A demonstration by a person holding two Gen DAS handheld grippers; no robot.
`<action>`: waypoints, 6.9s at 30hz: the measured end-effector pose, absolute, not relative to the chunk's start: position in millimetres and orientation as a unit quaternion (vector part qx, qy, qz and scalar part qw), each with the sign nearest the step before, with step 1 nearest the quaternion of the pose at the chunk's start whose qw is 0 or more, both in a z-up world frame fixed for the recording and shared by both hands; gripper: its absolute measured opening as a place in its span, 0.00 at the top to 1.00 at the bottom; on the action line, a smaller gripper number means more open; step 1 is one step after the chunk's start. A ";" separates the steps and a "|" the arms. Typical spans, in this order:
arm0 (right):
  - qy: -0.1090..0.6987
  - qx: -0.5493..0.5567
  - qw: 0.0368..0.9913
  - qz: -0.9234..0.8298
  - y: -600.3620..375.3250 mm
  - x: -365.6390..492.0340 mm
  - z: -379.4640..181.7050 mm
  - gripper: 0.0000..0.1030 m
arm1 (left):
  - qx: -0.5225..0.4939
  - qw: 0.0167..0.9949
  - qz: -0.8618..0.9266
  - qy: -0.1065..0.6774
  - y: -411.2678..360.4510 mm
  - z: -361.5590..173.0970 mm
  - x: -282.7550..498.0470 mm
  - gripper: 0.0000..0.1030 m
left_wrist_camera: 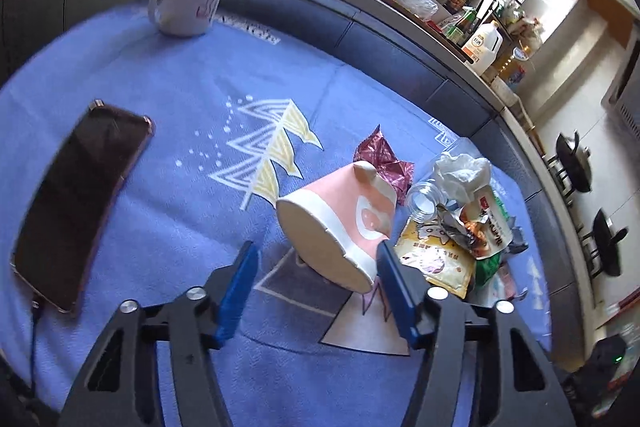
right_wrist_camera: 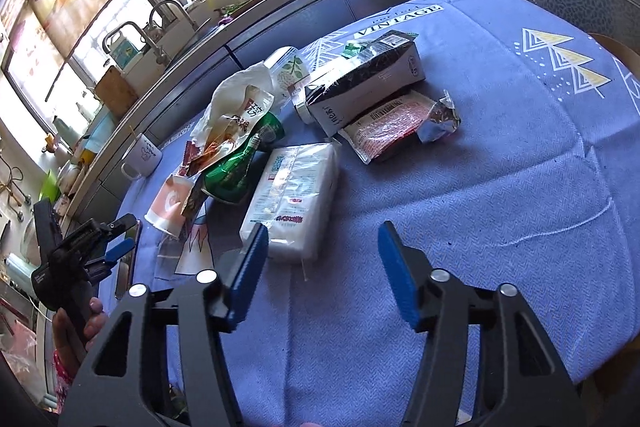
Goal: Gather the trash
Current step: 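Close left tool on pink paper cup while right tool grasps white tissue pack, then carry both items over the beige bin and open both tools to drop them, then move both open tools back over the trash on the table, then grasp silver foil wrapper with left tool while right tool grasps printed snack bag, then carry foil wrapper and snack bag toward the beige bin with both tools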
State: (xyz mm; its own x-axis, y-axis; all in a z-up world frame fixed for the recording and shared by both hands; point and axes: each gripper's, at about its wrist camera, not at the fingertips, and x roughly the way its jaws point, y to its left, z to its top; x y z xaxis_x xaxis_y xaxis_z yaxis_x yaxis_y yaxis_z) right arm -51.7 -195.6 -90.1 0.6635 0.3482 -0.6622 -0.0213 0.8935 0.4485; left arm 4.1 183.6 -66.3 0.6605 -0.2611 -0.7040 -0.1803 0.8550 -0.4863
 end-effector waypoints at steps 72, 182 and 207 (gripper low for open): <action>0.320 0.310 0.886 -0.130 -562.4 -20.8 -106.3 0.40 | 0.054 0.732 -0.467 0.493 -443.5 -48.9 137.3 0.97; 0.467 0.196 0.796 0.332 -37.4 44.7 -95.4 0.99 | -0.378 0.795 -0.297 0.369 190.1 -51.6 40.3 0.88; 0.286 0.199 0.932 0.106 -266.2 -75.7 -51.3 0.99 | -0.261 0.762 -0.424 0.414 17.9 -17.1 65.5 0.88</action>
